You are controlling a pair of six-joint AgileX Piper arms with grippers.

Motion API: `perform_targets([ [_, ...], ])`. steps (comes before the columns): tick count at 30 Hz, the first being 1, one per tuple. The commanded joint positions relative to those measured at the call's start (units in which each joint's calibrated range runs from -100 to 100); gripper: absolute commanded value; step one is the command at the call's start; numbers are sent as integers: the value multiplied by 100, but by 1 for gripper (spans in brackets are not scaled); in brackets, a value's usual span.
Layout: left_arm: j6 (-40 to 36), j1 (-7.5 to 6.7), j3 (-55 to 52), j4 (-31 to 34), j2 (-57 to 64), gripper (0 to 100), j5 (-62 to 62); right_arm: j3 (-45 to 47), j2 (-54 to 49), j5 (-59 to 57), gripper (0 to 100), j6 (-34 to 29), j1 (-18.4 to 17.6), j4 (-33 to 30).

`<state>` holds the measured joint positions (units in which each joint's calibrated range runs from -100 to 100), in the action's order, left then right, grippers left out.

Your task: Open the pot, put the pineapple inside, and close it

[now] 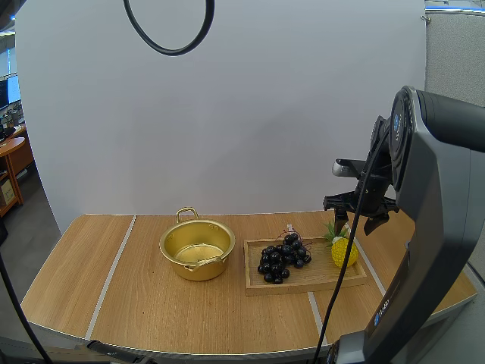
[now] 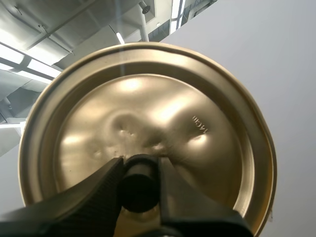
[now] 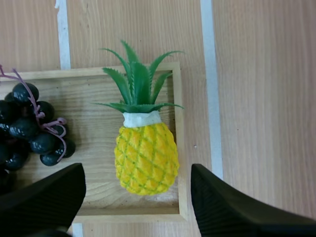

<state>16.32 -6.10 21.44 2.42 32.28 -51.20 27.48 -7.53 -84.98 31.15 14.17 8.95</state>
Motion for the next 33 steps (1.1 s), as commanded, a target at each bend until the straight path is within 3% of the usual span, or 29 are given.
perform_targets([
  [1, -5, 6, 46, 50, 20, 0, 83, -43, 197, -26, 100, 166, -24, 58],
  [33, -15, 6, 46, 50, 20, 0, -102, -43, 721, 441, 100, 235, -111, -202],
])
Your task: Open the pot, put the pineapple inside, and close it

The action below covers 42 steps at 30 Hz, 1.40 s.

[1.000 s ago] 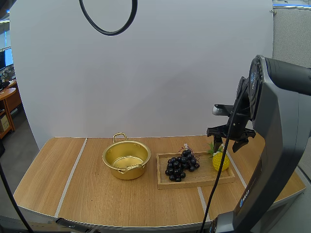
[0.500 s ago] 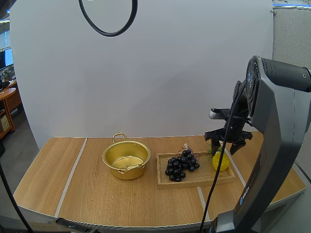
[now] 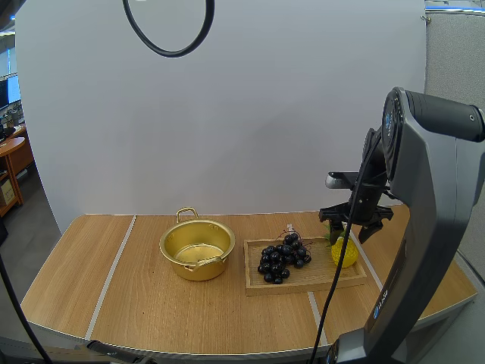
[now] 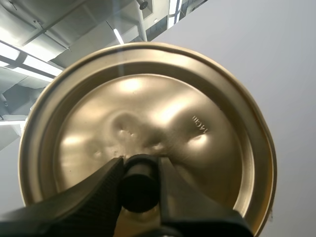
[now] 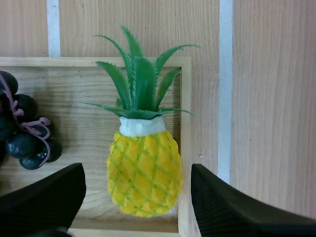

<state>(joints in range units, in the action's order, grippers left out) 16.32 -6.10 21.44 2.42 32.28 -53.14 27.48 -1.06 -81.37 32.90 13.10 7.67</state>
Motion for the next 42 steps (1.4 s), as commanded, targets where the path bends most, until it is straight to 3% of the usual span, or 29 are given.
perform_targets([
  [1, -15, 6, 46, 50, 20, 0, 76, -43, 107, 104, 100, 60, -4, -74],
  [42, -15, 6, 46, 50, 20, 0, -263, -43, 690, 347, 100, 68, -4, 80],
])
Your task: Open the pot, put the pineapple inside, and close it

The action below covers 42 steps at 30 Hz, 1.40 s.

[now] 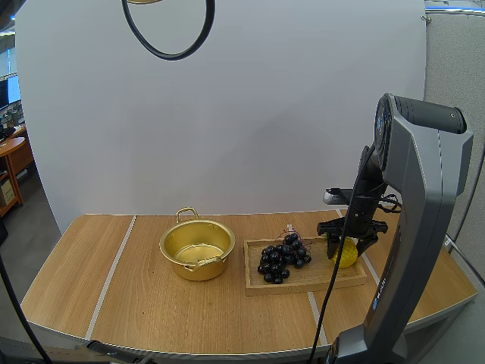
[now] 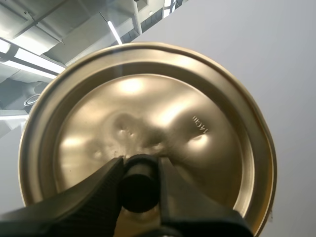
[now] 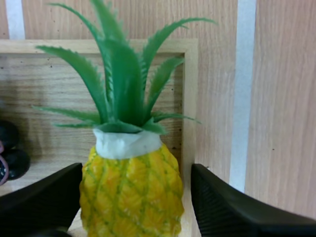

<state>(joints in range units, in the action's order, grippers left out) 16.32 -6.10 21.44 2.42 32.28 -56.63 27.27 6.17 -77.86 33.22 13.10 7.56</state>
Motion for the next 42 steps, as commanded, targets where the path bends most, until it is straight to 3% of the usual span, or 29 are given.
perform_targets([
  [1, -15, 6, 46, 50, 20, 0, 86, -22, -33, -3, 100, 36, -4, 106],
  [41, -15, 6, 46, 50, 20, 0, 86, -22, -33, 91, 100, 36, -4, 193],
  [42, -15, 6, 46, 50, 20, 0, 86, -22, -33, 73, 93, 36, -4, 193],
])
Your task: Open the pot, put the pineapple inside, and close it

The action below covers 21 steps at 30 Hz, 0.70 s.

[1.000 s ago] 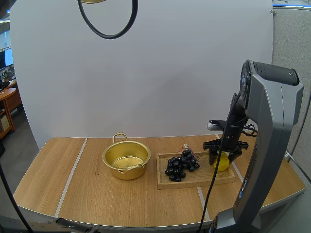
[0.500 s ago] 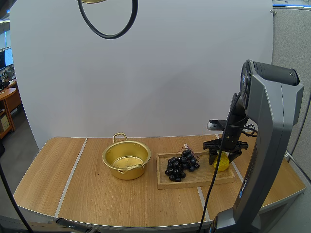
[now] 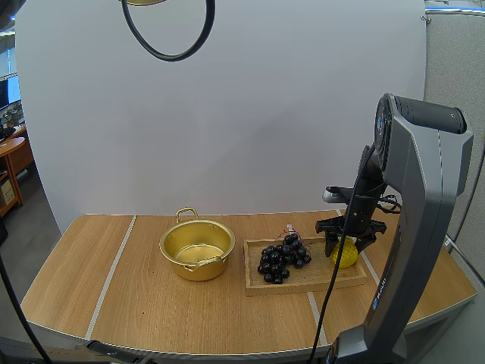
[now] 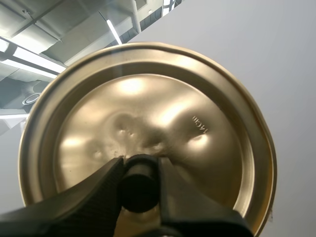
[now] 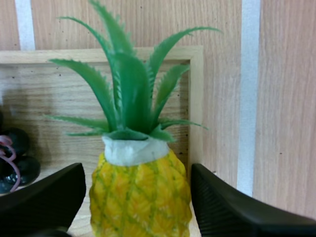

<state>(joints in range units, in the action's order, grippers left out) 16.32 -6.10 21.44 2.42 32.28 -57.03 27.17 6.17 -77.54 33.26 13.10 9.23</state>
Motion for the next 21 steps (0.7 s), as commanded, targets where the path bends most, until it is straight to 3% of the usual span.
perform_targets([
  [1, -15, 6, 46, 50, 20, 0, 126, -11, -33, 41, 76, 31, -4, 26],
  [4, -15, 6, 46, 50, 20, 0, 126, -11, -33, 41, 19, 31, -4, 26],
  [5, -15, 6, 46, 50, 20, 0, 126, -11, -33, 41, 5, 31, -4, 26],
  [6, -15, 6, 46, 50, 20, 0, 126, -11, -33, 41, 0, 31, -4, 26],
  [21, -15, 6, 46, 50, 20, 0, 126, -45, -64, 41, 0, 21, -4, 26],
])
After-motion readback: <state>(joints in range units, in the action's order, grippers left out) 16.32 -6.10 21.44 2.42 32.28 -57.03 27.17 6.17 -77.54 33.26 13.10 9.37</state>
